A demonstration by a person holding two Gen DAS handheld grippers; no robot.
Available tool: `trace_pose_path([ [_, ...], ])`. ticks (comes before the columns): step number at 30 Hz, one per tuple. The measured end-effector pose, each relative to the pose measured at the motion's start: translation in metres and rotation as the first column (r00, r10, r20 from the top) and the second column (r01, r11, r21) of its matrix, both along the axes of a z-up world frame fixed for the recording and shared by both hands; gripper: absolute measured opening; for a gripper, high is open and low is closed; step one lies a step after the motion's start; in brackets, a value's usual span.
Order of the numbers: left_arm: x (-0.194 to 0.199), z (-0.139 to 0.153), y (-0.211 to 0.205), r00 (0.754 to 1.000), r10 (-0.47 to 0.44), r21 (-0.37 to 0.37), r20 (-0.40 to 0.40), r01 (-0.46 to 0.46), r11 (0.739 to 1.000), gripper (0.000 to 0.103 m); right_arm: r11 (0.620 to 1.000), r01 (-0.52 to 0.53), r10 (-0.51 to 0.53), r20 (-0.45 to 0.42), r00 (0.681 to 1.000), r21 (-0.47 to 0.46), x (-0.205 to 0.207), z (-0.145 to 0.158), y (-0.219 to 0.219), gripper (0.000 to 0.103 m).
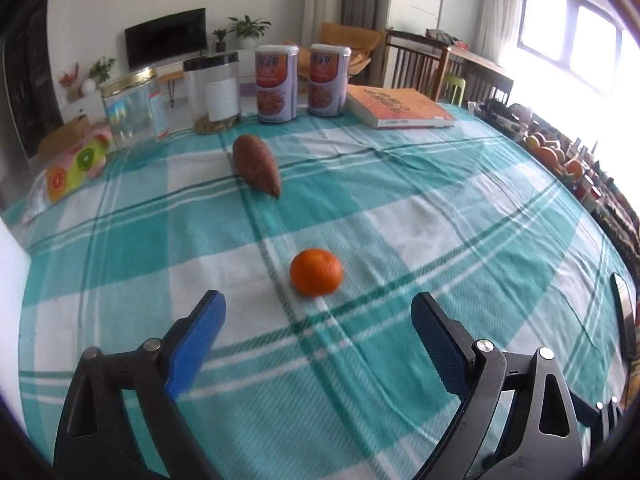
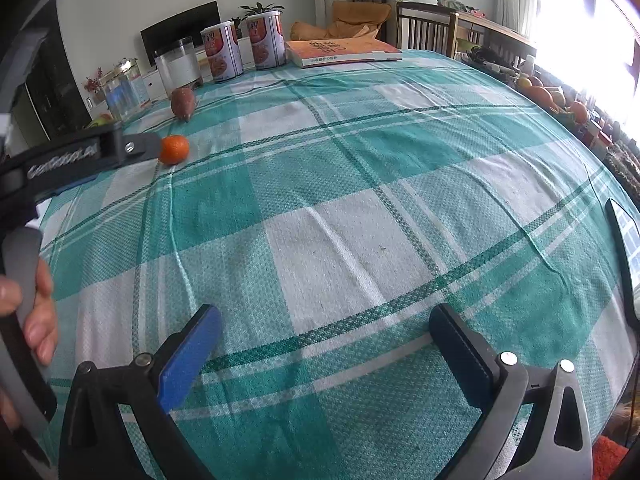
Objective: Organize fruits
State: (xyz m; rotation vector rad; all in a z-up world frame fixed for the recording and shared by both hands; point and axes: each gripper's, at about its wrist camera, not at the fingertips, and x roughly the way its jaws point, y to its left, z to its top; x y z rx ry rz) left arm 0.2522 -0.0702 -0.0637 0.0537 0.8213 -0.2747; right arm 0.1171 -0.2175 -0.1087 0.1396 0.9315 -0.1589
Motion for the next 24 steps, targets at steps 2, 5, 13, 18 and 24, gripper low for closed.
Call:
trace_pose_path([
  [2,0.019,-0.011,-0.008,0.999,0.025,0.016,-0.033,-0.025,1.0,0.08,1.0,0.0,0.0,-0.004,1.0,-0.006,0.0,0.0,0.001,0.103],
  [5,0.033,-0.03,-0.015,0.995,0.037,0.045,-0.09,-0.033,0.998,0.068,1.0,-0.001,0.001,-0.009,1.0,-0.015,0.001,-0.001,0.002,0.103],
  [13,0.008,-0.019,-0.005,0.999,0.004,0.095,-0.034,-0.001,0.995,0.033,1.0,0.001,-0.001,-0.017,1.0,-0.025,0.004,-0.001,0.003,0.103],
  [18,-0.024,-0.004,0.03,0.999,0.021,0.115,-0.04,-0.016,0.993,0.033,1.0,0.0,0.0,-0.015,1.0,-0.022,0.003,-0.001,0.002,0.103],
  [24,-0.065,-0.004,0.089,0.992,0.113,0.105,-0.065,-0.106,0.989,0.034,1.0,-0.001,0.0,-0.014,1.0,-0.02,0.003,-0.001,0.002,0.103],
])
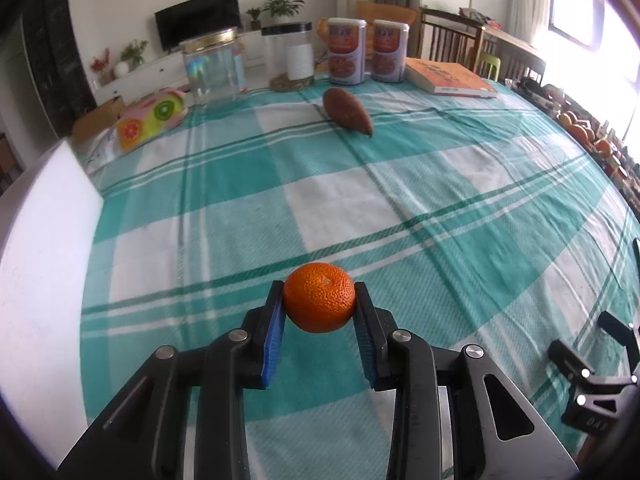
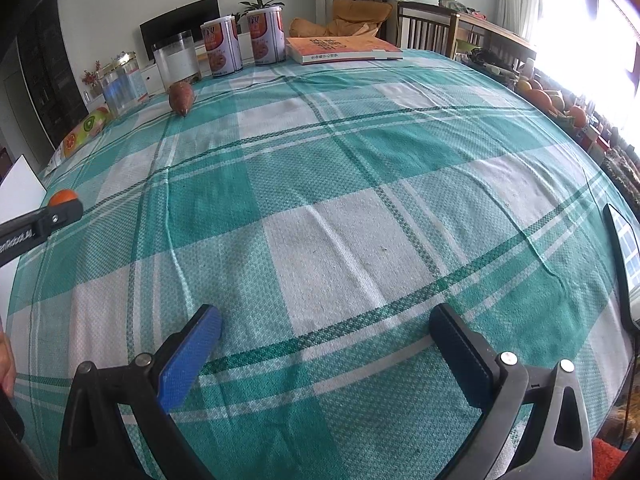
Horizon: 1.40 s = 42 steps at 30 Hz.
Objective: Organize fruits
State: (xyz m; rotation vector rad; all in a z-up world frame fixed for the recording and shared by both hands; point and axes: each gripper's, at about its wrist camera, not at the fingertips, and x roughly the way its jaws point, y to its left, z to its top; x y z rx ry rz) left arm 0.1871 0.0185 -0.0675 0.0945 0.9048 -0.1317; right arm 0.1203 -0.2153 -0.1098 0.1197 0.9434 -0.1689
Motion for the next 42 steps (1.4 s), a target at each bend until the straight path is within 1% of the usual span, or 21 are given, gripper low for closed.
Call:
trace_pose_path([
  [4,-0.009,-0.021,0.027,0.998,0.043,-0.036,-0.052,-0.045,0.998,0.035,1.0,0.0,0.0,0.0,1.0,-0.001,0.0,0.0,0.0,0.103],
  [5,-0.012,-0.023,0.031,0.998,0.04,-0.06,-0.039,-0.043,0.997,0.036,1.0,0.0,0.0,-0.001,1.0,-0.003,0.0,0.0,0.0,0.103],
  [6,-0.014,-0.023,0.033,0.999,0.041,-0.065,-0.025,-0.042,0.997,0.041,1.0,-0.001,0.001,-0.002,1.0,-0.005,0.0,0.0,0.001,0.103],
  [8,-0.014,-0.023,0.034,0.999,0.054,-0.033,-0.008,-0.054,0.998,0.054,1.0,-0.001,0.001,-0.002,1.0,-0.006,-0.001,0.0,0.0,0.103],
  [9,-0.014,-0.024,0.034,0.998,0.06,-0.017,0.001,-0.06,0.998,0.066,1.0,-0.001,0.001,-0.002,1.0,-0.005,-0.001,0.0,0.0,0.103],
  [10,-0.014,-0.024,0.035,0.998,0.065,-0.006,0.01,-0.065,0.998,0.075,1.0,-0.002,0.002,-0.001,1.0,-0.005,-0.001,0.0,0.0,0.103],
  [14,-0.011,-0.028,0.043,0.996,0.094,-0.021,0.0,-0.094,0.995,0.084,1.0,-0.002,0.002,-0.002,1.0,-0.005,-0.001,-0.001,0.001,0.103],
  [16,-0.007,-0.03,0.046,0.993,0.121,-0.024,-0.011,-0.121,0.992,0.092,1.0,-0.005,0.005,-0.004,1.0,-0.006,-0.001,-0.001,0.001,0.103],
  [17,-0.006,-0.031,0.047,0.991,0.132,-0.026,-0.015,-0.133,0.991,0.094,1.0,-0.01,0.009,-0.007,1.0,-0.009,-0.001,-0.001,0.002,0.103],
  [19,-0.005,-0.032,0.049,0.989,0.148,-0.029,-0.02,-0.148,0.989,0.098,0.998,-0.063,0.062,-0.04,0.997,-0.031,0.003,-0.001,0.006,0.103],
  [20,-0.005,-0.032,0.049,0.989,0.149,-0.027,-0.019,-0.149,0.988,0.098,0.995,-0.093,0.092,-0.063,0.994,-0.017,0.01,0.0,0.006,0.103],
  [22,-0.006,-0.032,0.048,0.988,0.152,-0.019,-0.017,-0.152,0.988,0.099,0.989,-0.15,0.15,-0.09,0.985,0.011,0.035,0.005,0.012,0.103],
  [25,-0.005,-0.033,0.049,0.988,0.156,-0.02,-0.02,-0.156,0.987,0.1,0.967,-0.25,0.252,-0.032,0.967,0.056,0.09,0.025,0.025,0.102],
  [28,-0.005,-0.033,0.049,0.987,0.158,-0.019,-0.021,-0.158,0.987,0.101,0.931,-0.352,0.351,0.028,0.936,0.1,0.16,0.044,0.047,0.102],
  [30,-0.004,-0.033,0.05,0.987,0.157,-0.024,-0.023,-0.157,0.987,0.101,0.913,-0.396,0.393,0.05,0.918,0.093,0.204,0.051,0.066,0.102],
  [32,-0.004,-0.034,0.05,0.987,0.157,-0.027,-0.025,-0.157,0.987,0.101,0.906,-0.411,0.408,0.044,0.912,0.1,0.242,0.049,0.085,0.102],
  [36,-0.003,-0.034,0.05,0.987,0.157,-0.027,-0.025,-0.158,0.987,0.102,0.913,-0.38,0.385,-0.005,0.923,0.147,0.301,0.032,0.113,0.091],
  [39,-0.003,-0.034,0.05,0.987,0.156,-0.029,-0.026,-0.157,0.987,0.102,0.913,-0.392,0.401,-0.068,0.914,0.113,0.327,0.014,0.136,0.083],
  [40,-0.003,-0.034,0.05,0.988,0.155,-0.03,-0.026,-0.156,0.987,0.102,0.911,-0.4,0.408,-0.093,0.908,0.096,0.332,0.008,0.143,0.067],
  [41,-0.003,-0.034,0.05,0.988,0.155,-0.031,-0.027,-0.156,0.987,0.102,0.918,-0.393,0.397,-0.108,0.911,0.057,0.335,0.005,0.146,0.052],
  [42,-0.002,-0.034,0.05,0.988,0.155,-0.032,-0.027,-0.156,0.987,0.102,0.924,-0.382,0.382,-0.095,0.919,0.023,0.335,0.006,0.147,0.043],
])
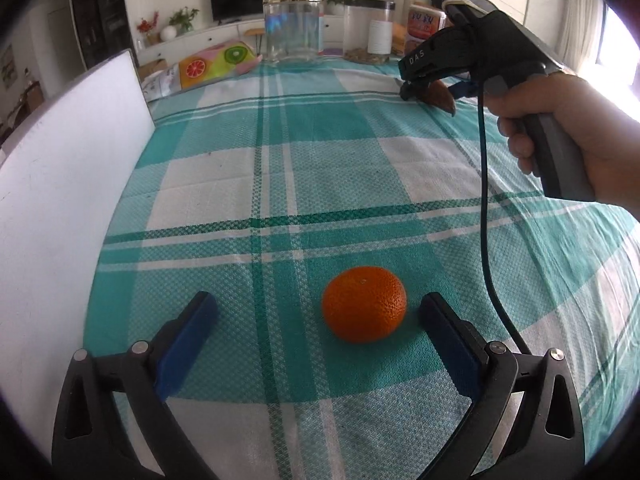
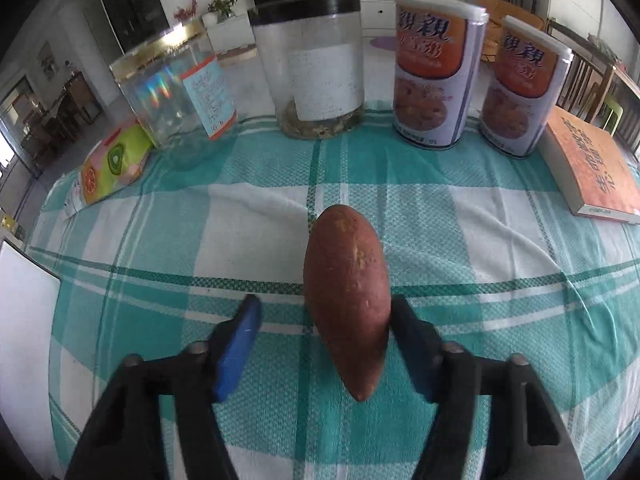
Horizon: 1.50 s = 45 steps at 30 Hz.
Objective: Organize fruits
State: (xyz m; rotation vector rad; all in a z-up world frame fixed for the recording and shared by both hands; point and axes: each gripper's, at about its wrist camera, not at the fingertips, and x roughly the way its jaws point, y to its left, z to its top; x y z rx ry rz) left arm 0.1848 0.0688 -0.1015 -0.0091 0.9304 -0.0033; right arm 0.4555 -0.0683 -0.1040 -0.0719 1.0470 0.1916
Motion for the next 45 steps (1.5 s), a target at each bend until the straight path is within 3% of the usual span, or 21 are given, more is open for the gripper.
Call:
trace_pose_path([
  [6,0.001,0.0,0.0,1.0,0.001,-0.001,0.0,-0.001,1.0,0.102,0.981,0.083,-0.075,-0.048,0.996,0.175,-0.022,0.0,-0.032,0.04],
  [12,0.001,0.0,0.0,1.0,0.001,-0.001,0.0,-0.001,1.0,0.102,0.941,0.096,-0.073,-0.082,0.994,0.325,-0.097,0.015,-0.071,0.04],
  [19,0.001,0.0,0.0,1.0,0.001,0.001,0.0,-0.001,1.0,0.102,0.959,0.082,-0.083,-0.009,0.997,0.272,-0.239,0.031,-0.104,0.04],
  [24,0.001,0.0,0.0,1.0,0.004,0.013,0.003,-0.004,1.0,0.102,0.988,0.092,-0.101,0.072,0.992,0.123,-0.316,0.016,-0.092,0.04],
  [31,0.001,0.0,0.001,1.0,0.004,0.012,0.003,-0.004,1.0,0.102,0.993,0.086,-0.096,0.138,0.986,0.076,-0.333,0.002,-0.082,0.043],
  [33,0.001,0.0,0.0,1.0,0.004,0.013,0.003,-0.004,1.0,0.103,0.994,0.072,-0.084,0.142,0.986,0.085,-0.334,0.001,-0.081,0.05],
  [35,0.001,0.0,0.001,1.0,0.004,0.012,0.003,-0.004,1.0,0.102,0.995,0.047,-0.059,0.136,0.989,0.093,-0.334,0.0,-0.079,0.067],
  [45,0.001,0.0,0.001,1.0,0.004,0.012,0.002,-0.004,1.0,0.103,0.988,0.003,-0.023,0.128,0.991,0.155,-0.334,0.0,-0.081,0.08],
])
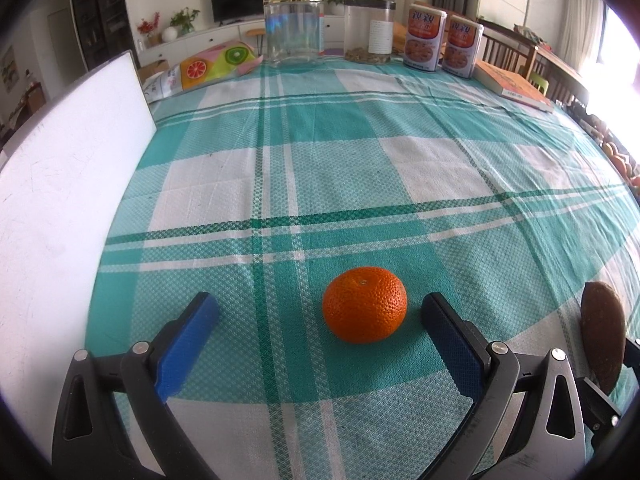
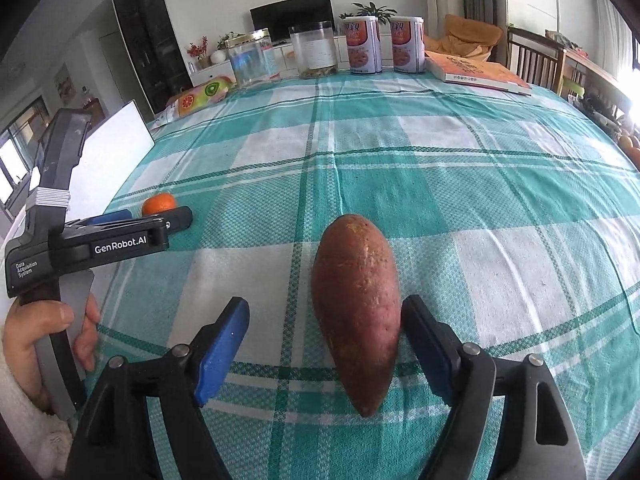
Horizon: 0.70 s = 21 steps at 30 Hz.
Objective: Organize fruits
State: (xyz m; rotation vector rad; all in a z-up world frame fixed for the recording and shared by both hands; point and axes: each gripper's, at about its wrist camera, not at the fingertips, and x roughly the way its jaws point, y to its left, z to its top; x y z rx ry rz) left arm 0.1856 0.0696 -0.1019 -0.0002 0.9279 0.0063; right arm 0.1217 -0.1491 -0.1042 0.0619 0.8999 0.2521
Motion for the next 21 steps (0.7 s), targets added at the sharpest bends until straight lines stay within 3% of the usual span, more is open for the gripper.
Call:
trace_pose_path([
  [21,0.0,0.0,0.0001,1.0,0.001,-0.001,0.0,-0.001,1.0,0.103,1.0,-0.021,0.021,-0.003,1.0,-0.02,-0.0015,-0.0006,0.0045,0.088],
])
